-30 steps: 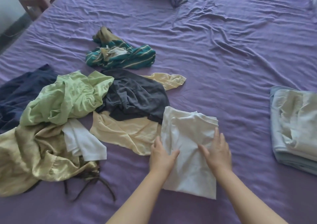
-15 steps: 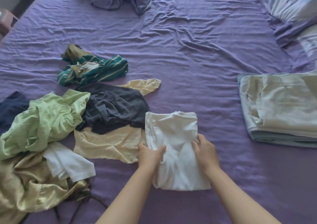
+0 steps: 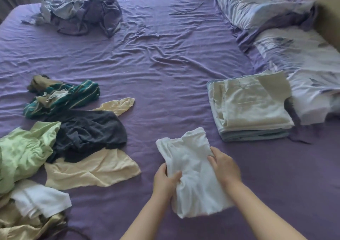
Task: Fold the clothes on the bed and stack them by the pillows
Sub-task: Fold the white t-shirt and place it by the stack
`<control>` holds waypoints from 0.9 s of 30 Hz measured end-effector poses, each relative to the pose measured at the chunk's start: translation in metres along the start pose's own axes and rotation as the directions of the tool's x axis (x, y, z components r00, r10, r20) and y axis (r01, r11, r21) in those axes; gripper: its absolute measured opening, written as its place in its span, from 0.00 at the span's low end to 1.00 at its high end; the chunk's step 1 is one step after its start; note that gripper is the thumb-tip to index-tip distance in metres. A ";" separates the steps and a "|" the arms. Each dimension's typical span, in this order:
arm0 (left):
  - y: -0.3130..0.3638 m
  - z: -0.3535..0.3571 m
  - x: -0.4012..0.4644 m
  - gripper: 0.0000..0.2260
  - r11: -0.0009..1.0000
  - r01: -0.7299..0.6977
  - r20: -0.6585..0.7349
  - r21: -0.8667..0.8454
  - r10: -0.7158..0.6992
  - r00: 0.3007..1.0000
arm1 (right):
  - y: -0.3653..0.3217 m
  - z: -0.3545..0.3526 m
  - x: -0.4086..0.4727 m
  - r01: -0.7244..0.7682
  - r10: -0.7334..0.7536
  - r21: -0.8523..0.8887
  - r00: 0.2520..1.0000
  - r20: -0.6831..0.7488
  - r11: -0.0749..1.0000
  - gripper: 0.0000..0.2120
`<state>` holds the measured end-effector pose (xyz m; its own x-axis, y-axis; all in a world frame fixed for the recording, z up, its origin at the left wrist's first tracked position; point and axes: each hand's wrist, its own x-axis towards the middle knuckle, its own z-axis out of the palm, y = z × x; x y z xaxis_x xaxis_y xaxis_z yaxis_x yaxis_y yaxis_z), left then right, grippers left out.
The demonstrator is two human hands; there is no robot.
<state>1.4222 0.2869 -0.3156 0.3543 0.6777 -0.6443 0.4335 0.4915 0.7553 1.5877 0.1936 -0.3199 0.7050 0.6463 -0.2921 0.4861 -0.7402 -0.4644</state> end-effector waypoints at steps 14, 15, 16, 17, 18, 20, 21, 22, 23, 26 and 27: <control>-0.020 0.231 -0.044 0.13 0.969 -0.243 0.125 0.041 0.237 0.964 | 0.222 -0.126 -0.020 0.021 0.022 0.201 0.977 -0.210 0.979 0.16; -0.024 0.245 -0.047 0.13 0.972 -0.230 0.131 0.053 0.221 0.966 | 0.238 -0.131 -0.018 0.010 0.035 0.209 0.977 -0.210 0.978 0.16; -0.029 0.258 -0.048 0.13 0.977 -0.203 0.134 0.069 0.192 0.972 | 0.253 -0.133 -0.017 -0.008 0.052 0.213 0.978 -0.203 0.977 0.16; -0.036 0.269 -0.048 0.12 0.982 -0.164 0.128 0.098 0.151 0.980 | 0.268 -0.134 -0.015 -0.036 0.076 0.213 0.980 -0.181 0.976 0.17; -0.044 0.278 -0.048 0.11 0.984 -0.123 0.112 0.132 0.108 0.988 | 0.283 -0.132 -0.014 -0.081 0.112 0.210 0.984 -0.138 0.974 0.18; -0.057 0.293 -0.047 0.10 0.971 -0.032 0.053 0.237 0.020 0.998 | 0.307 -0.126 -0.015 -0.175 0.181 0.180 0.983 -0.019 0.968 0.24; -0.061 0.298 -0.048 0.14 0.963 0.009 0.029 0.271 -0.018 0.999 | 0.317 -0.121 -0.016 -0.198 0.195 0.163 0.980 0.031 0.967 0.26; -0.064 0.303 -0.050 0.19 0.960 0.029 0.018 0.279 -0.035 0.999 | 0.324 -0.117 -0.018 -0.206 0.198 0.152 0.978 0.064 0.967 0.27; -0.068 0.307 -0.052 0.23 0.959 0.019 0.023 0.284 -0.027 0.999 | 0.329 -0.113 -0.021 -0.200 0.191 0.140 0.979 0.075 0.970 0.28; -0.075 0.310 -0.057 0.31 0.902 -0.086 0.074 0.423 0.061 0.995 | 0.335 -0.103 -0.027 -0.169 0.166 0.077 0.985 0.044 0.983 0.26; -0.075 0.310 -0.057 0.32 0.878 -0.108 0.080 0.465 0.080 0.994 | 0.335 -0.101 -0.028 -0.165 0.164 0.065 0.986 0.023 0.984 0.25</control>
<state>1.6261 0.0417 -0.3726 0.4530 0.6689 -0.5893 0.7281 0.1038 0.6776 1.7827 -0.0915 -0.3823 0.7629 0.5206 -0.3834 0.3290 -0.8231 -0.4630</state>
